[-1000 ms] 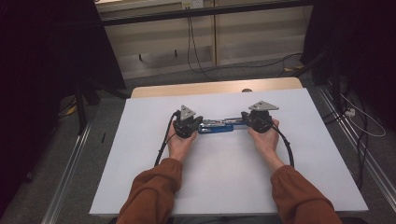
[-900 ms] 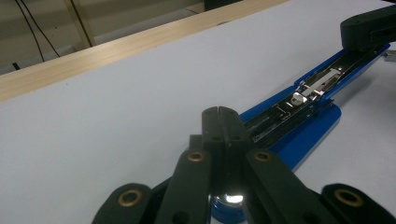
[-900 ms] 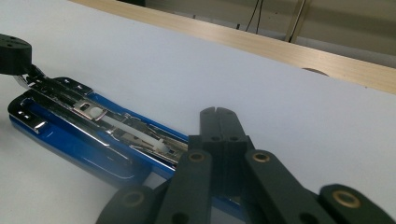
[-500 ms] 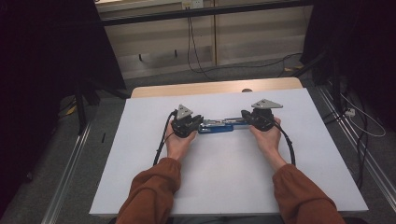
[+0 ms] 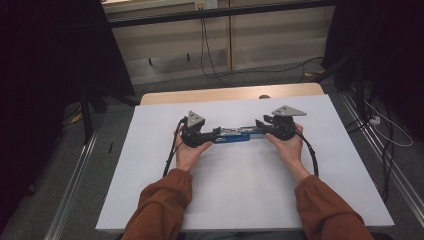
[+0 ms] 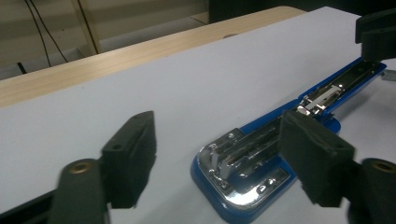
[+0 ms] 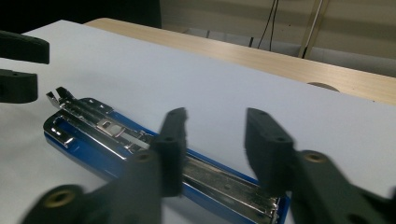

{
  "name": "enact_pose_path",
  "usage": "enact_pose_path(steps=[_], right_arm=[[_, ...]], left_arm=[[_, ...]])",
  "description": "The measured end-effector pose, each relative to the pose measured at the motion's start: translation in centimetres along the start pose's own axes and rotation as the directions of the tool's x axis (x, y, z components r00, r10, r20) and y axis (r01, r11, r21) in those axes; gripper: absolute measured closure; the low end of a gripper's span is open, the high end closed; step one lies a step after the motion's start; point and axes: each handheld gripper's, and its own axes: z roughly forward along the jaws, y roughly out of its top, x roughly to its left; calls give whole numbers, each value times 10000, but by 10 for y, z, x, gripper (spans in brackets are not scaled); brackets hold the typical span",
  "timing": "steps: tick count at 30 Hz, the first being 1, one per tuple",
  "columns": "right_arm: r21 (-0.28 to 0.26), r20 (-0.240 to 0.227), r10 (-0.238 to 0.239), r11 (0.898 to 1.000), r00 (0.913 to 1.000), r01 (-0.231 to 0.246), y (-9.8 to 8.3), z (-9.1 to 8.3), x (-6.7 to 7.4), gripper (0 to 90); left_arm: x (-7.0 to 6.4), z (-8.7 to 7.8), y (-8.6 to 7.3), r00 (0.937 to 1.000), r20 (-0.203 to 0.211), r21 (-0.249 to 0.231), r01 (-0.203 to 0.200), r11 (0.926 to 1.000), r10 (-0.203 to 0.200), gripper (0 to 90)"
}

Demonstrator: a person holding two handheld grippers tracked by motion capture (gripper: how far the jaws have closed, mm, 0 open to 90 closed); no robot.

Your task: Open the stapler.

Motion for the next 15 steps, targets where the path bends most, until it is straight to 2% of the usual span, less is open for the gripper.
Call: enact_pose_path(steps=[3, 6, 8, 11, 15], right_arm=[[-57, 107, 129, 9999, 9999, -128, 0, -1, 0, 349], [-24, 163, 51, 10000, 9999, -51, 0, -3, -1, 267], [-6, 113, 44, 10000, 9999, -44, 0, -4, -2, 224], [93, 0, 196, 9998, 9998, -196, -1, -4, -4, 152], [77, -47, 220, 9997, 9997, -219, -1, -7, -7, 108]], left_arm=[[0, -3, 1, 10000, -8, 186, -79, 9998, 80, 199], [0, -7, 2, 10000, 19, 113, -12, 9999, 12, 130], [1, -9, 3, 10000, 54, 83, 21, 10000, -22, 89], [2, -13, 1, 9988, 461, 73, 160, 9998, -164, 60], [6, -21, -1, 9986, 500, 29, 162, 9999, -163, 34]])
